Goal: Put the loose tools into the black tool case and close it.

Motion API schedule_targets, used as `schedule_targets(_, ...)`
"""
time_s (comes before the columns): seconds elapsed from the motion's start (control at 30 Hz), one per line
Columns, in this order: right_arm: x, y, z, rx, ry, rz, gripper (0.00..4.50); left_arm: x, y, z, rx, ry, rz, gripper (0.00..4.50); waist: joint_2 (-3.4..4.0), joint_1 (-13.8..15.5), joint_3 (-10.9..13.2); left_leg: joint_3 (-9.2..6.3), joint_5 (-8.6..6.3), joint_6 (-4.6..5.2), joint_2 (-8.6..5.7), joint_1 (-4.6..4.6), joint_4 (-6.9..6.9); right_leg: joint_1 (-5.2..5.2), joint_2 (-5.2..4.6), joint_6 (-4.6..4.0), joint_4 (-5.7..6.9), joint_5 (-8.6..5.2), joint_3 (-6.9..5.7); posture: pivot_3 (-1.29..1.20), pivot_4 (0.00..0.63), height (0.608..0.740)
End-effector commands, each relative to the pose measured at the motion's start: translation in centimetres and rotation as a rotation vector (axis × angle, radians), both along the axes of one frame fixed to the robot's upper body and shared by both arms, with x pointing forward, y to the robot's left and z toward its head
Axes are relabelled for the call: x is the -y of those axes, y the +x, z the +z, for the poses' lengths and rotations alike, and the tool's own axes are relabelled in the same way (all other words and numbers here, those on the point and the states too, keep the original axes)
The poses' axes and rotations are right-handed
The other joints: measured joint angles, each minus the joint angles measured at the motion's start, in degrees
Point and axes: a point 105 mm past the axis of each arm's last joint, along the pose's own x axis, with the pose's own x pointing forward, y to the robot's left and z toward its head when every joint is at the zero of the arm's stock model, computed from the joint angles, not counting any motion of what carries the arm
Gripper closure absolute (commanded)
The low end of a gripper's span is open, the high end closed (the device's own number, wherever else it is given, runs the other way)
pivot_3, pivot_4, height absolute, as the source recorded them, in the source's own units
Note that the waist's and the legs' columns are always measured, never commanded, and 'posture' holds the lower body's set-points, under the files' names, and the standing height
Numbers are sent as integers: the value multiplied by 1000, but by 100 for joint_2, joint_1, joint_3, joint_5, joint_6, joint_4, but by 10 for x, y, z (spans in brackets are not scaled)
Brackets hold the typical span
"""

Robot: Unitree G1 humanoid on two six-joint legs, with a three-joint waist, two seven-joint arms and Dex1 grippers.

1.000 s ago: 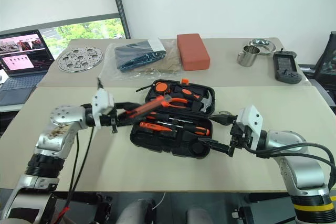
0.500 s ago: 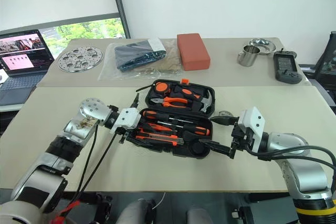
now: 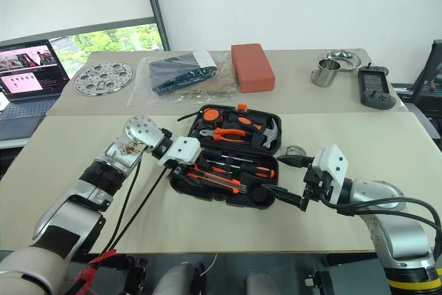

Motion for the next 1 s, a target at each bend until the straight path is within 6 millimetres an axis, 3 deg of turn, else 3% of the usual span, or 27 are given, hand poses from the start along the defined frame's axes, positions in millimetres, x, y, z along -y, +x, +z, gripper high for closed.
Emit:
schedule_targets(0.03, 0, -2, 13, 79, -2, -2, 0, -6, -2, -1, 5, 73, -16, 2704, 1, -1, 0, 0, 0, 1, 0, 0, 0, 0, 0, 0, 0, 0, 0, 0, 150, 740)
schedule_targets(0.23, -1, 1, 14, 90, -1, -1, 0, -11, -2, 4, 22, 100, 2, 2704, 2, -6, -1, 0, -1, 1, 1, 1, 0, 0, 2, 0, 1, 0, 0, 0, 150, 740)
schedule_targets(0.63, -1, 3, 14, 104, -4, 2, 0, -2, -8, -3, -16, 85, 9, 2704, 5, 11, -3, 0, 0, 1, 2, 1, 2, 2, 0, 0, 1, 0, 0, 0, 150, 740)
schedule_targets(0.67, -1, 3, 14, 104, -4, 0, 0, -1, -7, -4, -15, 77, 14, 1905, 5, 17, -3, -1, -1, 1, 2, 1, 3, 3, -1, 0, 1, 0, 0, 0, 150, 740)
schedule_targets(0.7, -1, 2, 14, 104, -4, -1, 0, 0, -6, -4, -14, 71, 18, 1905, 5, 28, -3, -1, 0, 1, 1, 1, 3, 4, -2, 0, 1, 0, 0, 0, 150, 740)
schedule_targets(0.87, 0, 1, 14, 106, -3, -5, 0, 6, -4, -6, 1, 53, 22, 125, 9, 49, -6, 0, -1, 1, -1, 0, 5, 4, -4, 0, -1, 0, 3, 0, 150, 740)
schedule_targets(1.0, 1, 1, 14, 107, -3, -7, 0, 9, 2, -6, 30, 35, 39, 18, 10, 48, -6, 1, -1, 2, -2, 2, 4, 4, -2, 0, 0, 0, 3, 0, 150, 740)
